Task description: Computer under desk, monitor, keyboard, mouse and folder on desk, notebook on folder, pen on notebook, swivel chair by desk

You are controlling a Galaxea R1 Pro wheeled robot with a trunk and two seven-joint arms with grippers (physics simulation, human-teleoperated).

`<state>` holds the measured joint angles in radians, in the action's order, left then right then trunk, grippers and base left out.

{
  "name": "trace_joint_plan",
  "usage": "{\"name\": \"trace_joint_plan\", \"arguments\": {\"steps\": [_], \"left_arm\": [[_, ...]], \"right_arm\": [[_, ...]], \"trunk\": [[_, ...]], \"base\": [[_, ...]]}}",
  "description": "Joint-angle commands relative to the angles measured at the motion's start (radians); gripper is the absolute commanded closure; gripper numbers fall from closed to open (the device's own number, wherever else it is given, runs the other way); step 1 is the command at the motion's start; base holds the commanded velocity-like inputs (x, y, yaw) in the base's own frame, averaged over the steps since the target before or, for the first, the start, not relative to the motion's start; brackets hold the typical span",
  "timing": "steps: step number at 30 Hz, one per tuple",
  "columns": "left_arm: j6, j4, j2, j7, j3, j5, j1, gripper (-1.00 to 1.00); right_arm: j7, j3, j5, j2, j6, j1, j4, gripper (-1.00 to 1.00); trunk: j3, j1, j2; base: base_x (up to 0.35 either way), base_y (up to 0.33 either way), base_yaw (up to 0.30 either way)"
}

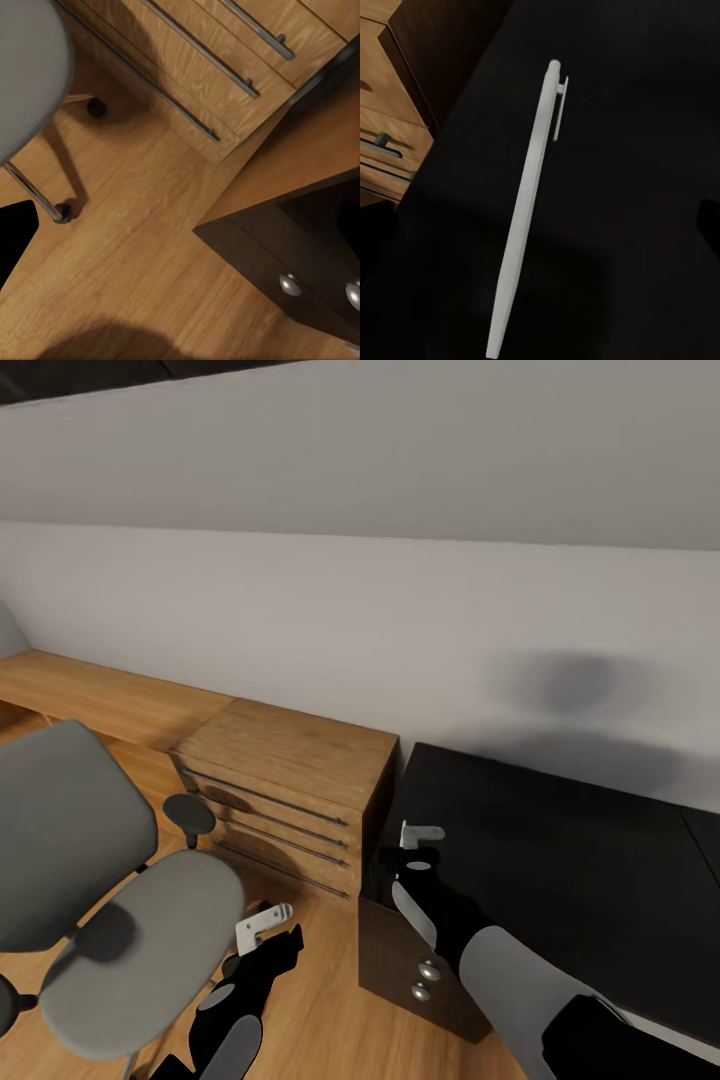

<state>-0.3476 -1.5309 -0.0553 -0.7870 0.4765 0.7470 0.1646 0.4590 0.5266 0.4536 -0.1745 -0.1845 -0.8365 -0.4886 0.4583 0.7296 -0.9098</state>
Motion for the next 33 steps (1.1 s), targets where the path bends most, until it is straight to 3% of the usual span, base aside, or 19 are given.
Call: {"name": "trace_joint_plan", "arguments": {"steps": [1,21,33], "left_arm": [[-0.003,-0.002,-0.001,-0.008,0.002,0.005,0.001,-1.0],[-0.003,-0.002,0.0,-0.008,0.002,0.005,0.001,-1.0],[-0.004,0.001,-0.001,-0.008,0.003,0.005,0.001,-1.0]], "right_arm": [[0.007,0.004,0.002,0.0,-0.006,-0.001,-0.001,-1.0],[0.007,0.004,0.002,0.0,-0.006,-0.001,-0.001,-1.0],[0.007,0.004,0.002,0.0,-0.006,-0.001,-0.001,-1.0]], "trunk": [[0.004,0.004,-0.008],[0.067,0.081,-0.148],[0.067,0.081,-0.148]], "base": [[0.0,0.0,0.0],[0.0,0.0,0.0],[0.0,0.0,0.0]]}}
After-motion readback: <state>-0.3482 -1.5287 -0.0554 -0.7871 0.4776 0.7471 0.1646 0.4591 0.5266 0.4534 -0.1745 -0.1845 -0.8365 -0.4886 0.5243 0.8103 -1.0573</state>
